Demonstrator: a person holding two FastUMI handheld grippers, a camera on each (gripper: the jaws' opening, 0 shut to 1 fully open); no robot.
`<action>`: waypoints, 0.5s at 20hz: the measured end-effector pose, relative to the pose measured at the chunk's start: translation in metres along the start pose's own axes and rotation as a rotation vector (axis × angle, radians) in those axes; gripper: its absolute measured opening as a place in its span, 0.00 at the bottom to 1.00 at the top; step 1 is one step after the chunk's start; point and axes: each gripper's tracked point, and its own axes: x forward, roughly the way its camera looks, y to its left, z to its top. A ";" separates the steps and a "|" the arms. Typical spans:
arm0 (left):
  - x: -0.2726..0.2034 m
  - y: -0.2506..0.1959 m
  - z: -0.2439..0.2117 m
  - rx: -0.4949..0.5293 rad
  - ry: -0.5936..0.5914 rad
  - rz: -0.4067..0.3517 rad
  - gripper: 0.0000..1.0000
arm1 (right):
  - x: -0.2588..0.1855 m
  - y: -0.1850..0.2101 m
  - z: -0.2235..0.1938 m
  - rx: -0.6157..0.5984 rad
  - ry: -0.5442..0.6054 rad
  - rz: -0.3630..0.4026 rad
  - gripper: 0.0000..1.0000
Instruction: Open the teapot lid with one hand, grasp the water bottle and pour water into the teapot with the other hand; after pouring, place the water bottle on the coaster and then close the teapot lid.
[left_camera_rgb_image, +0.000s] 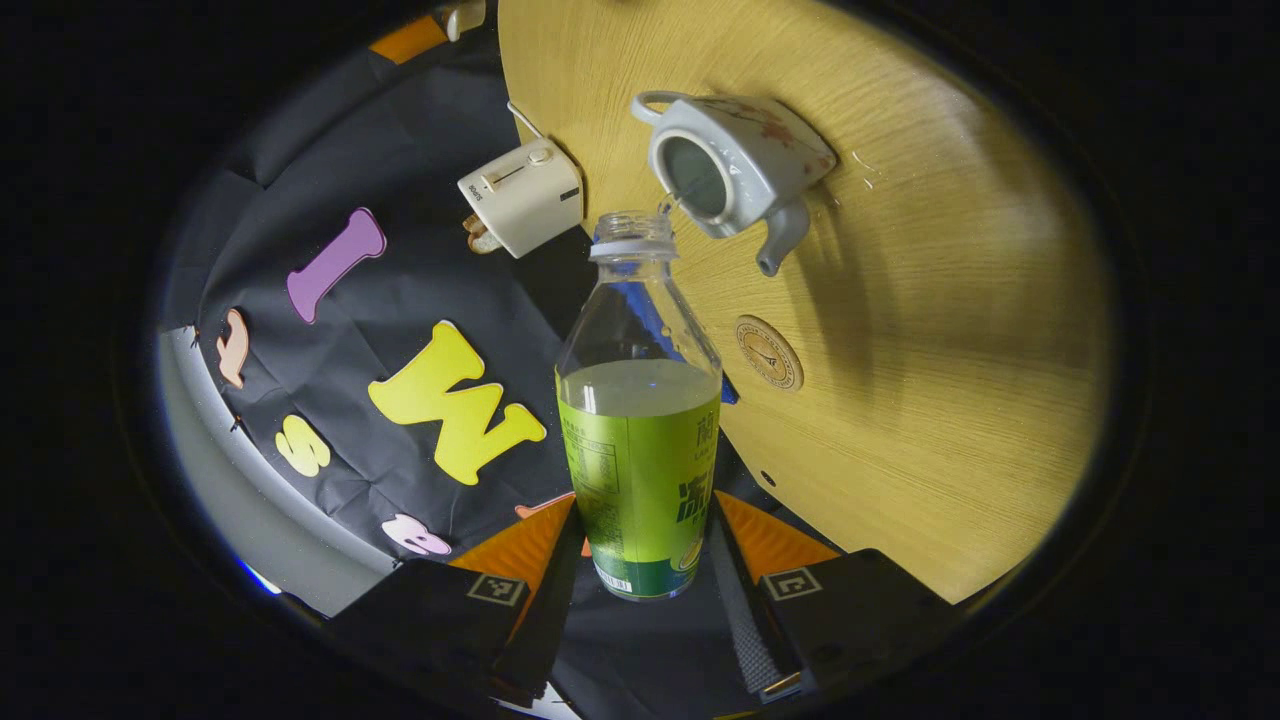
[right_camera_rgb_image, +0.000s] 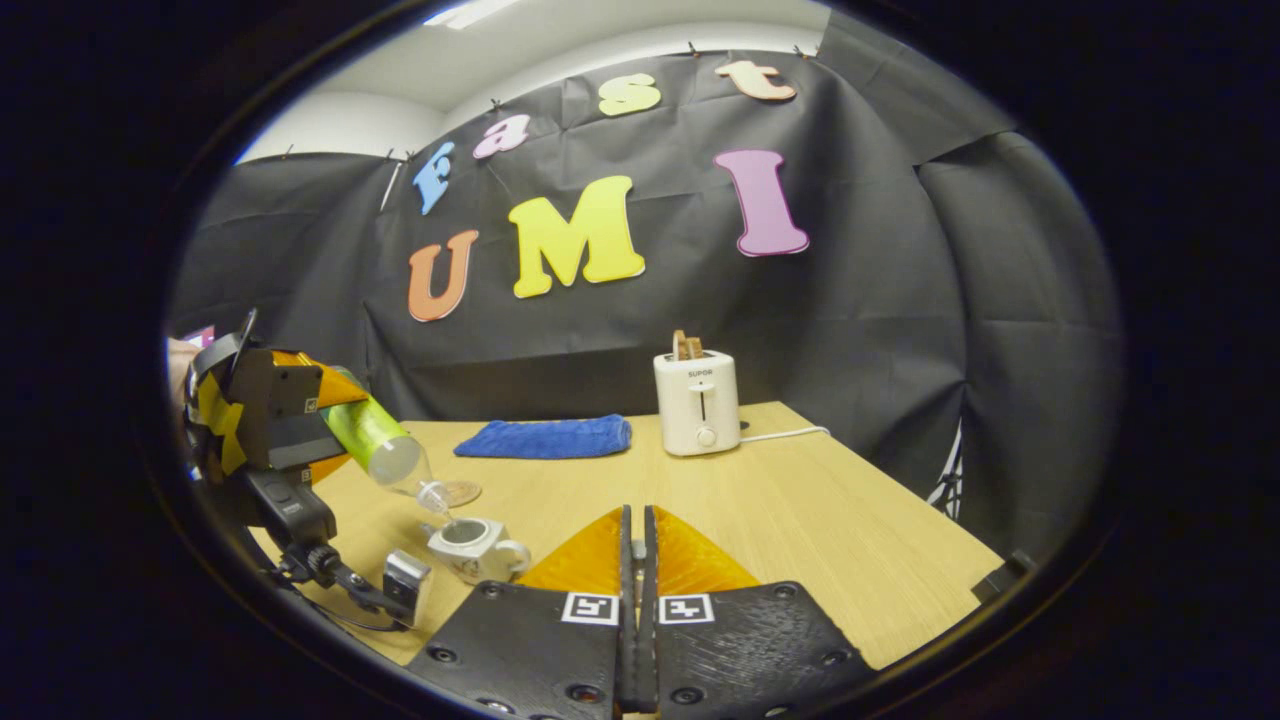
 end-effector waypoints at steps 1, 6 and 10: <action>0.000 0.003 0.000 0.011 0.004 0.007 0.71 | 0.000 -0.001 0.000 0.002 0.000 -0.002 0.00; -0.001 0.016 -0.003 0.088 0.029 0.057 0.71 | -0.001 -0.003 0.002 0.004 -0.003 -0.004 0.00; -0.004 0.020 0.003 0.134 0.012 0.074 0.71 | 0.000 -0.004 0.001 0.008 0.000 -0.004 0.00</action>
